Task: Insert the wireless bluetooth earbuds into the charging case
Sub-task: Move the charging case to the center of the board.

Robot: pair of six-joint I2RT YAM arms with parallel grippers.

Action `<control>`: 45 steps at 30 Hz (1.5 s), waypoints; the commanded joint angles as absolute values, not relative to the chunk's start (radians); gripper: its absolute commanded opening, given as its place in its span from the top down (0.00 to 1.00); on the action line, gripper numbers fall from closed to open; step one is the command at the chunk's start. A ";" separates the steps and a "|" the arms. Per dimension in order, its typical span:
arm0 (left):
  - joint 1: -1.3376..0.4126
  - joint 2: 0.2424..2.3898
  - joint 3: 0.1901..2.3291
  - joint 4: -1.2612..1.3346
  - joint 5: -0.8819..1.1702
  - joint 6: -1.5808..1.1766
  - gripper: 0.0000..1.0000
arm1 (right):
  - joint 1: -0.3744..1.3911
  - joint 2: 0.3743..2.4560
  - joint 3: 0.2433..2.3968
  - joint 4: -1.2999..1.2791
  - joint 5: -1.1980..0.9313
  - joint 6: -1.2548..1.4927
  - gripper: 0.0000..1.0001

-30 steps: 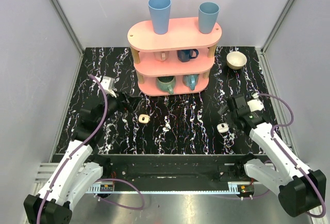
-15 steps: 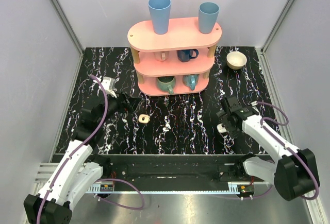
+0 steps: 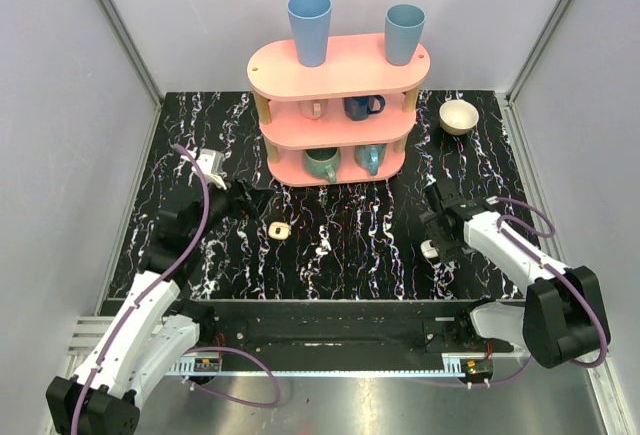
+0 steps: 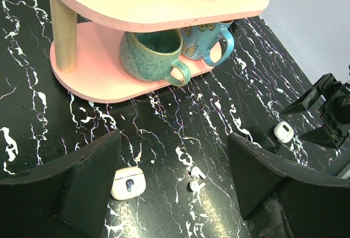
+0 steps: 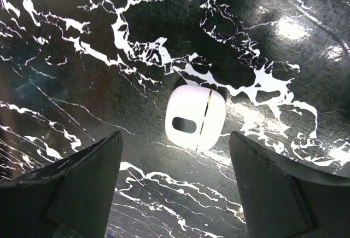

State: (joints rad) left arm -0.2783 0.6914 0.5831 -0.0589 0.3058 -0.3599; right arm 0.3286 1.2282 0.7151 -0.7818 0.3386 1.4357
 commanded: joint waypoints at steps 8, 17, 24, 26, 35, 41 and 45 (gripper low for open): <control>-0.273 0.701 0.600 -0.017 0.288 -0.371 0.17 | 0.285 1.267 0.721 -0.759 0.348 1.473 0.19; -0.273 0.709 0.597 -0.015 0.290 -0.371 0.17 | 0.262 1.324 0.709 -0.719 0.299 1.456 0.26; -0.273 0.710 0.601 -0.018 0.288 -0.370 0.17 | 0.262 1.342 0.696 -0.707 0.302 1.453 0.31; -0.273 0.710 0.600 -0.018 0.288 -0.370 0.17 | 0.262 1.348 0.692 -0.704 0.302 1.448 0.32; -0.273 0.709 0.600 -0.018 0.290 -0.370 0.17 | 0.261 1.390 0.689 -0.669 0.295 1.375 0.42; -0.273 0.704 0.598 -0.018 0.287 -0.368 0.17 | 0.262 1.414 0.723 -0.572 0.246 1.067 0.46; -0.273 0.706 0.595 -0.014 0.291 -0.370 0.17 | 0.262 1.433 0.696 -0.466 0.184 0.924 0.53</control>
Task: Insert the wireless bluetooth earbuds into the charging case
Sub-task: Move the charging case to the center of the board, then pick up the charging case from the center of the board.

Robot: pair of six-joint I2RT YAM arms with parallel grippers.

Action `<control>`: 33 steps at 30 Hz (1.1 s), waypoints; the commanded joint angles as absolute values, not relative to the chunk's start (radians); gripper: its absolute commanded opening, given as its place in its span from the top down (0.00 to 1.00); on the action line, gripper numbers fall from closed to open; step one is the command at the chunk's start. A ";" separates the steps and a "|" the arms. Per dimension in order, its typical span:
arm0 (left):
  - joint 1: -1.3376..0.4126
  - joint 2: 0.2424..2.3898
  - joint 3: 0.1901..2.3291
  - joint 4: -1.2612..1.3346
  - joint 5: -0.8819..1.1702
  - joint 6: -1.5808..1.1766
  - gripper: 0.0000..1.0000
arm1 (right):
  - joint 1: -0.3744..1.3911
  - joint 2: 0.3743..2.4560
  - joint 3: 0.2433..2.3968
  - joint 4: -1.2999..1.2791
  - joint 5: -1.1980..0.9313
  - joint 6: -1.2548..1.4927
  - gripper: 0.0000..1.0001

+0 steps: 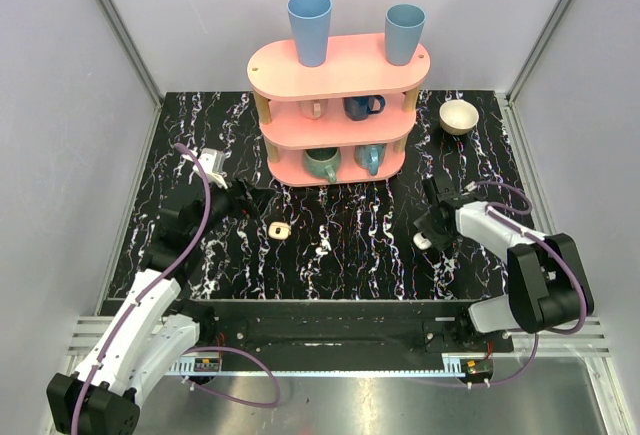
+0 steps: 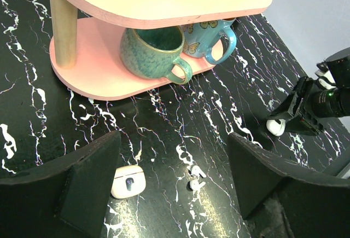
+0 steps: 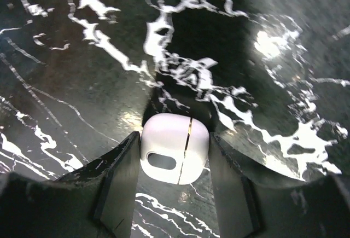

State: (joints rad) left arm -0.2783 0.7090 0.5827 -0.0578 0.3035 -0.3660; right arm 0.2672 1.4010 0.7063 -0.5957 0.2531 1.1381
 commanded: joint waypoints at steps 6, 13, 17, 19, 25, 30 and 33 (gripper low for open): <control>-0.273 0.704 0.594 -0.012 0.290 -0.370 0.17 | 0.276 1.440 0.679 -0.327 0.003 0.605 0.58; -0.273 0.710 0.597 -0.005 0.291 -0.370 0.17 | 0.431 1.501 0.767 -0.313 -0.130 0.419 0.51; -0.273 0.710 0.595 -0.008 0.295 -0.370 0.17 | 0.573 1.630 0.893 -0.420 -0.028 0.371 0.46; -0.273 0.709 0.598 -0.014 0.291 -0.367 0.17 | 0.632 1.679 0.938 -0.451 0.047 0.374 0.47; -0.273 0.690 0.598 -0.023 0.278 -0.362 0.17 | 0.681 1.668 0.980 -0.472 0.146 0.345 0.32; -0.273 0.690 0.595 -0.018 0.275 -0.364 0.17 | 0.692 1.571 0.945 -0.448 0.179 0.356 0.16; -0.273 0.703 0.594 -0.009 0.282 -0.368 0.17 | 0.695 1.514 0.901 -0.398 0.181 0.428 0.16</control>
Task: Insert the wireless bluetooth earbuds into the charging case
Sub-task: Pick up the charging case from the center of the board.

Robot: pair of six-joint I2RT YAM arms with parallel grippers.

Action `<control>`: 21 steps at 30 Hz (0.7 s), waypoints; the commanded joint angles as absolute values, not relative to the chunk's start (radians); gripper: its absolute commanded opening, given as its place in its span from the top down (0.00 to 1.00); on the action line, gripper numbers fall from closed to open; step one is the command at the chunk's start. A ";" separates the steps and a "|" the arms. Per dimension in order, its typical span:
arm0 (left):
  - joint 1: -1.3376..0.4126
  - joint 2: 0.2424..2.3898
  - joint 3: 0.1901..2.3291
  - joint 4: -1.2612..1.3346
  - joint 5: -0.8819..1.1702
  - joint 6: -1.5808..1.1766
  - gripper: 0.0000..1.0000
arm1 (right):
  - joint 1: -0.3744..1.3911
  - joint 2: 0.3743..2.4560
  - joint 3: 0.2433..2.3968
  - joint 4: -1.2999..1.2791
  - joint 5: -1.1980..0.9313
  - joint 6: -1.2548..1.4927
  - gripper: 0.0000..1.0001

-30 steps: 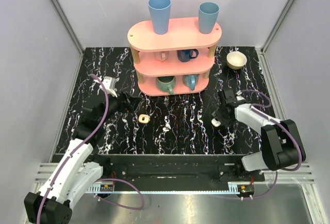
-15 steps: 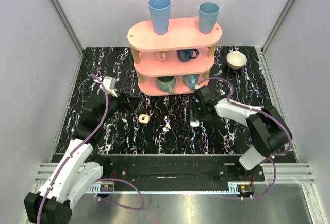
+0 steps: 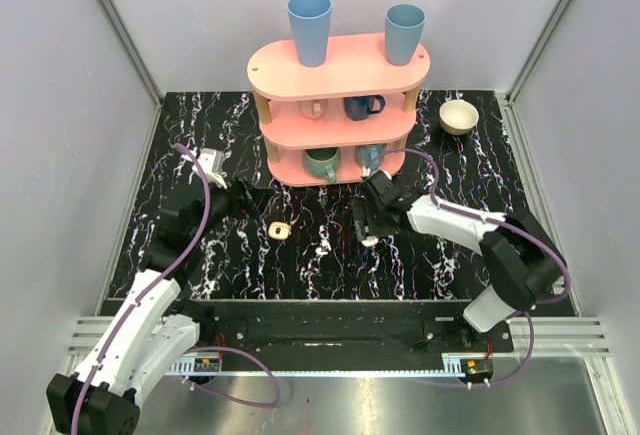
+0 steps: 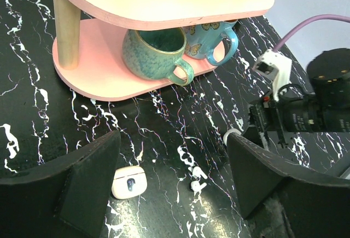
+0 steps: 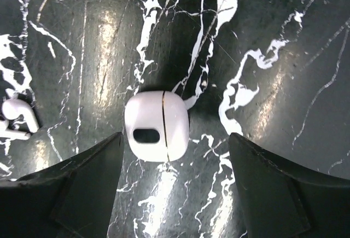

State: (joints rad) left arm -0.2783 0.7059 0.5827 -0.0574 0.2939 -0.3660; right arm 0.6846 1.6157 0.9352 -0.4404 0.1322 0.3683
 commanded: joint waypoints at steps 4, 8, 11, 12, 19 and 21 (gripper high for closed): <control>-0.273 0.707 0.598 -0.011 0.288 -0.368 0.17 | 0.696 1.476 0.838 -0.344 0.181 0.532 0.20; -0.273 0.703 0.598 -0.014 0.287 -0.368 0.17 | 0.696 1.416 0.799 -0.313 0.218 0.660 0.24; -0.273 0.704 0.600 -0.014 0.288 -0.368 0.17 | 0.696 1.361 0.787 -0.319 0.270 0.841 0.24; -0.273 0.703 0.600 -0.012 0.287 -0.368 0.17 | 0.698 1.353 0.787 -0.325 0.273 0.882 0.24; -0.273 0.701 0.603 -0.017 0.287 -0.367 0.17 | 0.696 1.428 0.825 -0.261 0.152 0.712 0.25; -0.273 0.701 0.601 -0.021 0.287 -0.365 0.17 | 0.696 1.448 0.831 -0.304 0.182 0.683 0.25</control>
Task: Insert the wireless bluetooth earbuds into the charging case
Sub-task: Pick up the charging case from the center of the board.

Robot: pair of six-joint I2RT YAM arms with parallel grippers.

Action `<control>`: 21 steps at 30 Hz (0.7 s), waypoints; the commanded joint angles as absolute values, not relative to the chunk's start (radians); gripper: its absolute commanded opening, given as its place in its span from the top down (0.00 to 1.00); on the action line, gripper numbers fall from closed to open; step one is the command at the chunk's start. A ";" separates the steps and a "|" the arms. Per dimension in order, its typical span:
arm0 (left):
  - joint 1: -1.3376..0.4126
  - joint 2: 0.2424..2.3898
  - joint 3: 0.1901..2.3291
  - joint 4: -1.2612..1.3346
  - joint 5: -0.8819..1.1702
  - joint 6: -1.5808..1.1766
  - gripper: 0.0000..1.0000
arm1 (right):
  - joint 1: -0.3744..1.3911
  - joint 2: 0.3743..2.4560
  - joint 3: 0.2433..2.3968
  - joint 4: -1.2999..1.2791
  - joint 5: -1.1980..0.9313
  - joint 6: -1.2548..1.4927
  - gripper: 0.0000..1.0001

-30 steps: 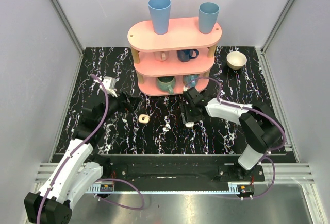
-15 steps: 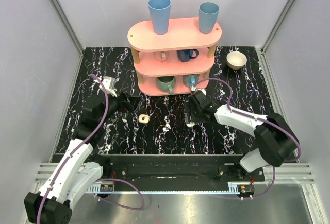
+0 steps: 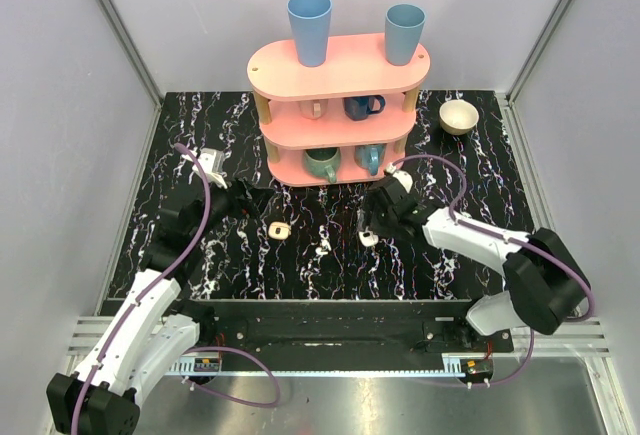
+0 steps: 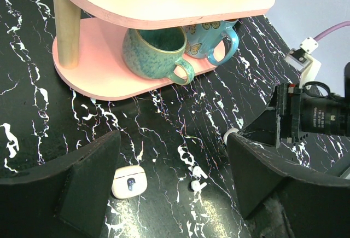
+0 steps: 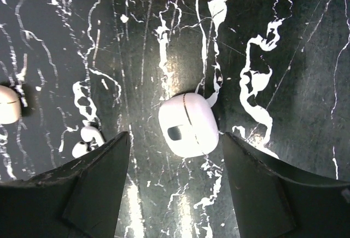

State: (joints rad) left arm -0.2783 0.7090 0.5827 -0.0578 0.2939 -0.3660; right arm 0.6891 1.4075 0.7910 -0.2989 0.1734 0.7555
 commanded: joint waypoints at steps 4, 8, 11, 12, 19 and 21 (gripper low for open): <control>-0.273 0.698 0.597 -0.017 0.282 -0.367 0.17 | 0.698 1.456 0.827 -0.334 0.204 0.614 0.25; -0.273 0.707 0.600 -0.014 0.288 -0.370 0.17 | 0.698 1.483 0.839 -0.308 0.150 0.511 0.25; -0.273 0.715 0.606 -0.018 0.293 -0.377 0.17 | 0.699 1.508 0.842 -0.275 0.078 0.427 0.27; -0.273 0.718 0.609 -0.020 0.298 -0.380 0.16 | 0.698 1.517 0.841 -0.267 0.069 0.411 0.27; -0.273 0.716 0.611 -0.017 0.313 -0.377 0.12 | 0.701 1.535 0.841 -0.270 0.103 0.367 0.30; -0.273 0.713 0.611 -0.012 0.325 -0.376 0.07 | 0.703 1.554 0.853 -0.275 0.117 0.359 0.33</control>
